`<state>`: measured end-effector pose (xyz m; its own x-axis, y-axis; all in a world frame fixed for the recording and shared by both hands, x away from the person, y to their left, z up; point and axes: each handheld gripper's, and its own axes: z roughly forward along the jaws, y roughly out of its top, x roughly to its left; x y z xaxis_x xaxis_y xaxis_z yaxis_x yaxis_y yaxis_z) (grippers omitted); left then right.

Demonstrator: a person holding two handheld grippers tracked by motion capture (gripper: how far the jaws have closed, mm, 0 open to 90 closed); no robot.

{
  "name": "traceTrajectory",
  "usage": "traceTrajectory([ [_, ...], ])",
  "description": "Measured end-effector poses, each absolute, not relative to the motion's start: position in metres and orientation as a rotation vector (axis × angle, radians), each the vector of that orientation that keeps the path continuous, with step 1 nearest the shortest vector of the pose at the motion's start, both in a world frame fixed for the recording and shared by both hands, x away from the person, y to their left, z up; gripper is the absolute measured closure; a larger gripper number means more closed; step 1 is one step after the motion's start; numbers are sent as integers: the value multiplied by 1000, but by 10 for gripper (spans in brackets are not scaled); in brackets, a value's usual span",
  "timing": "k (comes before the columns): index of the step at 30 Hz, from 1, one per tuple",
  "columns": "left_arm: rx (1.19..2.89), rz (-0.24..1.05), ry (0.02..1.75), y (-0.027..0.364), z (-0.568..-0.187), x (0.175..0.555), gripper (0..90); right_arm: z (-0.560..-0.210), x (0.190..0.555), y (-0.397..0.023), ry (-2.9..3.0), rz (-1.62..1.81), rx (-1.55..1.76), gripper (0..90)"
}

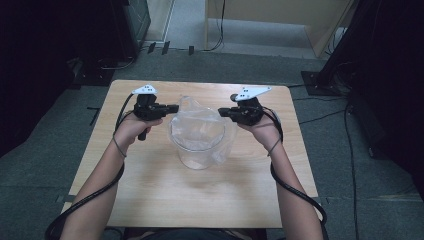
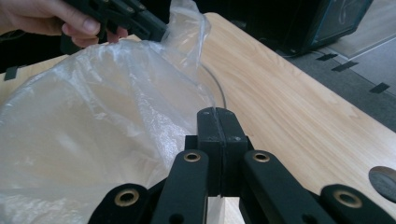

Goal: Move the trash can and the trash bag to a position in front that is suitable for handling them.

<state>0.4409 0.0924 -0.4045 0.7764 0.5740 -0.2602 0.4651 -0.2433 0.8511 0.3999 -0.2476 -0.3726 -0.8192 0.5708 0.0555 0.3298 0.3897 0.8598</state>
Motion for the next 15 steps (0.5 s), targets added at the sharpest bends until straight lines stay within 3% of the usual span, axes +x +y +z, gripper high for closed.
traceTrajectory([
  [15,1912,148,816,88,-424,445,894,-403,416,-259,2337,1374,976,880],
])
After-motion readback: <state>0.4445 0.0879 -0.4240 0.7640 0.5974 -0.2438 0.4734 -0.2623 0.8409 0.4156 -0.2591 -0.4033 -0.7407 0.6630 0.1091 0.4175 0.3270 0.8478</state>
